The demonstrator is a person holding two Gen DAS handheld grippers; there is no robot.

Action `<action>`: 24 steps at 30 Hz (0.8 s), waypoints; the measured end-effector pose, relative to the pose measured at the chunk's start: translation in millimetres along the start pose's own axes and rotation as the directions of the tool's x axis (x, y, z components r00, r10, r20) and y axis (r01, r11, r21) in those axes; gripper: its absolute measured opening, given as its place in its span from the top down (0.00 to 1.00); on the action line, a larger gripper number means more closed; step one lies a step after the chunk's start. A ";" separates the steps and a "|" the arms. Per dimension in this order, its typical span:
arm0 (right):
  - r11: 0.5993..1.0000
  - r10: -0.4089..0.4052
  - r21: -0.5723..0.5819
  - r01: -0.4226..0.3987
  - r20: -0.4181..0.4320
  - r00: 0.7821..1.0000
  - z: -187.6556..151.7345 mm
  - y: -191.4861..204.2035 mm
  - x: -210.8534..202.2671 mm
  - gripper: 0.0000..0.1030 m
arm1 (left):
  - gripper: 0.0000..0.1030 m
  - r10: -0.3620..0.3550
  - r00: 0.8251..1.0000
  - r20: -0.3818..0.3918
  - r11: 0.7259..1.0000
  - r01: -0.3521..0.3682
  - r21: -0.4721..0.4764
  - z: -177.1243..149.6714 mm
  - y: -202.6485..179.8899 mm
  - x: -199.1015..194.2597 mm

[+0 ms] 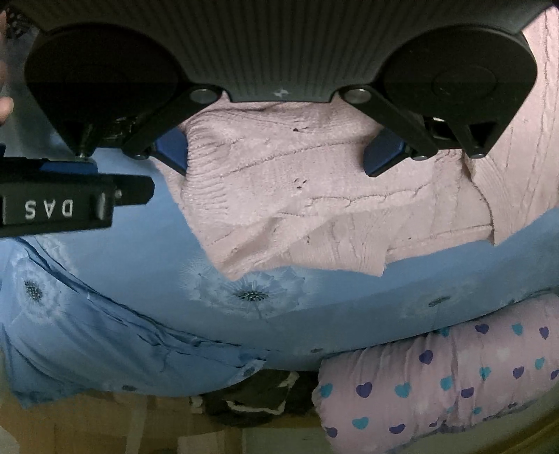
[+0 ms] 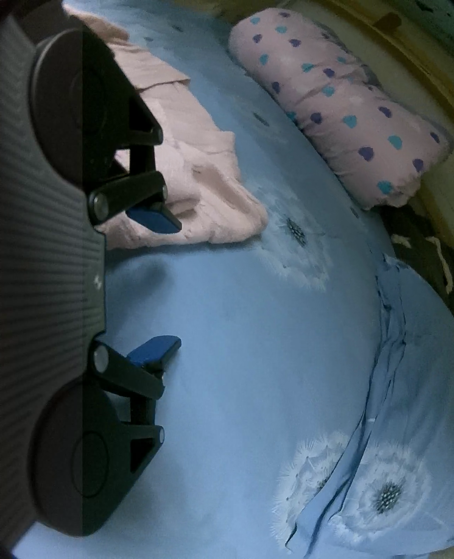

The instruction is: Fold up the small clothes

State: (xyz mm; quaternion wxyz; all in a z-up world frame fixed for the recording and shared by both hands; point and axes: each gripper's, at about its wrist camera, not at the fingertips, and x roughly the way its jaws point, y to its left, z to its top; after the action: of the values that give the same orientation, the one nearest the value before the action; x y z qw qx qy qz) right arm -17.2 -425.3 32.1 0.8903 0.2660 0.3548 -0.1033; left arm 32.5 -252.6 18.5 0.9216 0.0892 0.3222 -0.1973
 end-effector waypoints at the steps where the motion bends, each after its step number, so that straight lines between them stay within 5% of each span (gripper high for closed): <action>1: 1.000 -0.006 -0.008 0.006 -0.002 1.000 -1.5 0.3 -0.4 0.34 | 0.00 0.000 1.000 0.000 1.000 0.000 0.008 -0.3 0.1 0.9; 10: 0.999 0.011 0.044 -0.012 0.006 1.000 4.6 -4.9 -4.1 0.34 | 0.04 -0.002 0.999 0.052 1.000 0.000 0.026 -6.9 -2.2 5.2; 13: 0.999 0.022 0.048 -0.023 0.018 1.000 7.6 -4.0 -5.2 0.34 | 0.18 -0.006 0.997 0.075 0.999 0.003 0.038 -4.7 -6.1 2.3; 15: 0.998 0.023 0.058 -0.024 0.018 1.000 8.3 -4.3 -4.8 0.34 | 0.46 -0.023 0.996 0.083 0.999 0.019 0.041 -1.4 -8.0 -0.1; 19: 0.998 0.021 0.051 -0.022 0.014 1.000 9.1 -0.4 -3.5 0.34 | 0.85 -0.064 0.993 0.099 0.998 0.061 0.032 6.0 -7.6 -13.6; 24: 0.999 0.031 -0.009 -0.031 0.012 0.999 5.6 10.5 -3.8 0.34 | 0.91 -0.052 0.988 0.148 0.998 0.048 0.028 14.7 5.4 -39.3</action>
State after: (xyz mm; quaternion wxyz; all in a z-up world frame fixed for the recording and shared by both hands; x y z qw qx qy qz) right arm -12.7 -419.6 42.3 0.8952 0.2667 0.3455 -0.0896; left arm 15.0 -240.0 54.8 0.9366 0.0772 0.2525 -0.2303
